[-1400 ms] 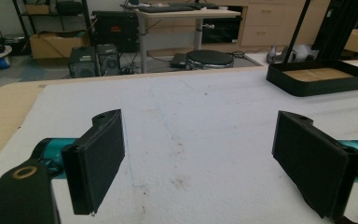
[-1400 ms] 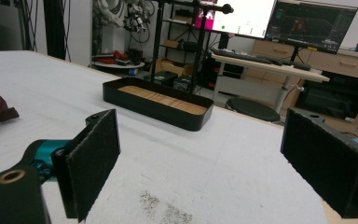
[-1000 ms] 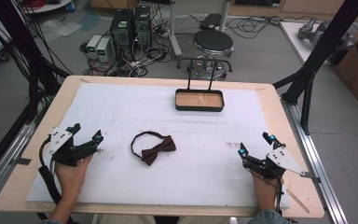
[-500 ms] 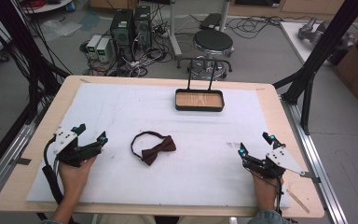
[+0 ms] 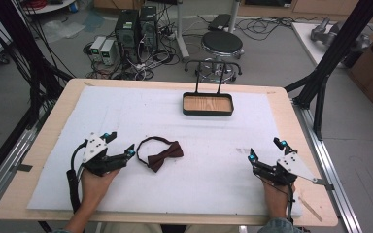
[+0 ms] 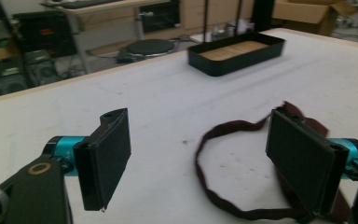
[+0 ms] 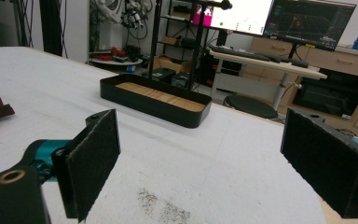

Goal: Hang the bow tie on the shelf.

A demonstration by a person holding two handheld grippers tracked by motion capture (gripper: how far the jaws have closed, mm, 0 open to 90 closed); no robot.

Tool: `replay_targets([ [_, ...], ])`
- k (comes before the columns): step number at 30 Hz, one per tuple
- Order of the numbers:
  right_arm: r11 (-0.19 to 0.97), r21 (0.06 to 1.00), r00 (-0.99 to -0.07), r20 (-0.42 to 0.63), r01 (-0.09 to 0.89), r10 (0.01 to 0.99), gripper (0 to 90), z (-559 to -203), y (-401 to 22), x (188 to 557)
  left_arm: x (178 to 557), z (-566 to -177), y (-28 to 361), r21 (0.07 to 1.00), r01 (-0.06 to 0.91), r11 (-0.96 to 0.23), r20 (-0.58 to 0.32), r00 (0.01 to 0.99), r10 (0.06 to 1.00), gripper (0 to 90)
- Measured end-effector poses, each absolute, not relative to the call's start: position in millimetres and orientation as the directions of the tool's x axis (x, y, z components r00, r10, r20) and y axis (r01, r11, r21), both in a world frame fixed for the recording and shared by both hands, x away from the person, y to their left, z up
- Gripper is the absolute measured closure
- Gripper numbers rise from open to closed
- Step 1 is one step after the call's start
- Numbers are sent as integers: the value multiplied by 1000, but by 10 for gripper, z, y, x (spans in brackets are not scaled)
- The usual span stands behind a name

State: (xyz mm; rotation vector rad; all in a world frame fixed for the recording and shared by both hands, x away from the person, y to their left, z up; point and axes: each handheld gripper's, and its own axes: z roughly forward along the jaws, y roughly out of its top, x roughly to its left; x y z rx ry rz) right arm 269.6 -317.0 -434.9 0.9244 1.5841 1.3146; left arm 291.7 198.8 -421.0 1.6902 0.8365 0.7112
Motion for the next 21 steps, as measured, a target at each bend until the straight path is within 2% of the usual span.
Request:
replay_targets([
  [13, 172, 985, -360, -153, 21, 920, 108, -4350, -3170, 2698, 2931, -4289, 1399, 935, 157, -317, 107, 729, 676, 327],
  [21, 170, 985, -362, -151, 23, 920, 108, -4350, -3171, 2698, 3012, -4381, 1127, 890, 196, -411, 126, 762, 635, 428],
])
